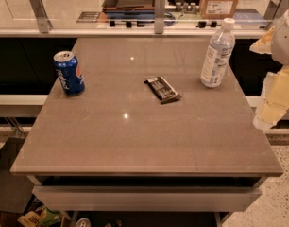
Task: Pick rxbar chocolate
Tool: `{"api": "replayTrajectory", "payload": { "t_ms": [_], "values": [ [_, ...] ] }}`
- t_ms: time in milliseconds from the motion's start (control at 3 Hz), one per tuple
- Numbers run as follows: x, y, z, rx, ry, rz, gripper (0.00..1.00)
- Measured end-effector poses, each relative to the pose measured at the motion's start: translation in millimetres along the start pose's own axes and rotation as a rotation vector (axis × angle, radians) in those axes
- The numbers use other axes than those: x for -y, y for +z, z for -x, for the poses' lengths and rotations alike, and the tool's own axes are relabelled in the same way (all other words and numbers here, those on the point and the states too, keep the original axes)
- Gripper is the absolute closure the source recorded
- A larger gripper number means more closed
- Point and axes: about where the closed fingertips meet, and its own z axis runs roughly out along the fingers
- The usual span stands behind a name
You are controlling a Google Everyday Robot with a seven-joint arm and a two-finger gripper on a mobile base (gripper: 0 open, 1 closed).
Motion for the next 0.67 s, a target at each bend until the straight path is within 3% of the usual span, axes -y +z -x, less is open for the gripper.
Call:
{"api": "replayTrajectory", "payload": {
  "t_ms": [333, 667],
  "values": [
    [0.0, 0.0, 0.0, 0.000, 0.000, 0.000, 0.00],
    [4.3, 0.8, 7.9, 0.038, 0.088, 0.004, 0.00]
  ]
}}
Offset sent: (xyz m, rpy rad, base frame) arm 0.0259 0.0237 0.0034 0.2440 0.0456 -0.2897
